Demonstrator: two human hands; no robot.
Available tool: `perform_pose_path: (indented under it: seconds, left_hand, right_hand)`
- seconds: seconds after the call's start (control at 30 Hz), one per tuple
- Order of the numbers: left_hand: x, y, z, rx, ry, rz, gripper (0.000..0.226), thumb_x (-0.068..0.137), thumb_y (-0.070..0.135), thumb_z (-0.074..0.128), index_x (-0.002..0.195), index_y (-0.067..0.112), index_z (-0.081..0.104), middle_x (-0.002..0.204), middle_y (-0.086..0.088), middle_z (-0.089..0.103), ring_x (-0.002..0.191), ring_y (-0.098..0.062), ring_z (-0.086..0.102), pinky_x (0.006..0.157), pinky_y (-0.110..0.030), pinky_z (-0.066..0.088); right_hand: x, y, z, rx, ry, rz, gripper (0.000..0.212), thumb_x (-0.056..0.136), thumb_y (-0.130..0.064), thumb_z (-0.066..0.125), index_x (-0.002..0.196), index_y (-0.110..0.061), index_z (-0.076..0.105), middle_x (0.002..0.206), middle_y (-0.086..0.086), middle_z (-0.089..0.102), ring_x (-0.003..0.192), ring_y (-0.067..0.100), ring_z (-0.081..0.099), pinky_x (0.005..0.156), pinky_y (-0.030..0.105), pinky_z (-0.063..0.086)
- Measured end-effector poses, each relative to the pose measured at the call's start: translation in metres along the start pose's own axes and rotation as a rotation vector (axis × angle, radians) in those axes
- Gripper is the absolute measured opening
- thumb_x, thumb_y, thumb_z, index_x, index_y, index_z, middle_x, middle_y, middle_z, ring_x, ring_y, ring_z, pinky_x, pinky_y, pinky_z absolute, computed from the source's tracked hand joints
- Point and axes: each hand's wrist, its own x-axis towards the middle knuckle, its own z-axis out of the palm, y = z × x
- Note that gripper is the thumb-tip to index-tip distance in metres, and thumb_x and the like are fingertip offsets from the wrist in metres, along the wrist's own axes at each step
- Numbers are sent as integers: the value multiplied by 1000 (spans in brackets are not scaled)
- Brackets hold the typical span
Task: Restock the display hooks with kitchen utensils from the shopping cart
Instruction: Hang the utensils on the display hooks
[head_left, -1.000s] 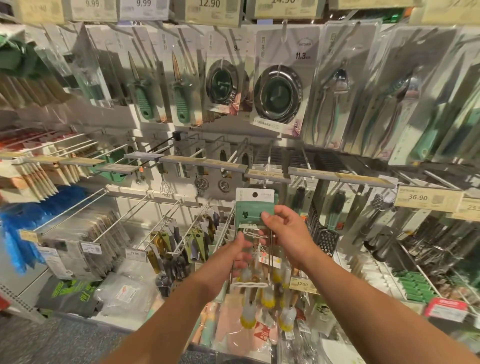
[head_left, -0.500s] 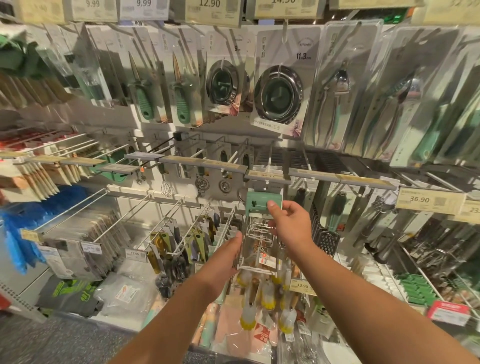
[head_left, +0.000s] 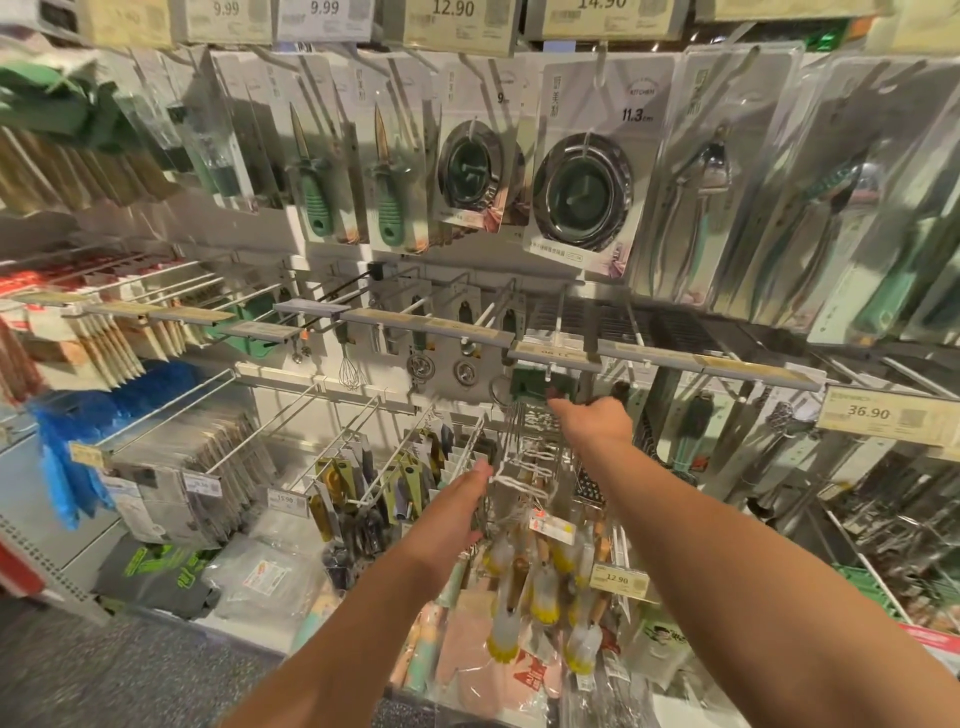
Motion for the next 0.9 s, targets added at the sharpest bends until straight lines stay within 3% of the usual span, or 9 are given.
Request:
perform_pose_path:
  seconds: [0.1,0.2,0.33,0.5,0.6,0.7,0.9]
  left_hand:
    - [-1,-3,-1,13,-5,-15,76,90,77,42,155,37,44,166,6,34,152,-22,33,126,-47,28]
    - [1,-9,-2,4,-15,-25,63,99,69,41,153,36,46,166,6,34,153,-20,31,125,-42,29]
    - [6,-16,1,63,-26,-48,56,102,65,43,149,36,50,160,6,43,146,-20,40,122,-43,34]
    - [11,-19,16,141,-51,-43,47,105,52,48,141,23,57,133,4,65,120,-14,59,93,-34,51]
    - [12,-25,31,155,-20,-62,28,105,45,55,119,24,65,106,5,70,100,-15,64,76,-30,51]
    - [14,-39,53,227,-68,-74,17,104,42,58,106,25,64,100,3,71,86,-15,64,72,-31,49]
    - [8,-64,130,383,-260,-71,35,98,43,68,121,18,68,86,4,72,66,-10,61,53,-22,45]
  right_hand:
    - [-10,19,-1,-45,-96,23,48,92,-53,71,66,-21,47,59,2,49,52,18,42,60,31,43]
    - [-13,38,-5,-122,-112,26,39,91,-54,72,77,-19,61,73,7,65,62,20,55,67,32,51]
    - [-21,59,-17,-111,-98,101,45,91,-52,73,77,-12,59,81,7,67,66,21,62,63,29,49]
    - [-43,95,-36,-9,-80,176,38,90,-44,77,76,-12,61,75,7,69,66,22,63,58,30,47]
    - [-70,124,-50,84,-71,219,32,92,-39,76,82,-10,67,76,6,67,61,18,59,52,26,45]
    - [-101,155,-73,151,-22,271,32,95,-35,73,93,-4,67,82,7,69,65,17,61,51,24,49]
    - [-170,214,-135,258,162,345,43,93,-42,73,107,-2,68,88,9,69,72,18,61,60,28,51]
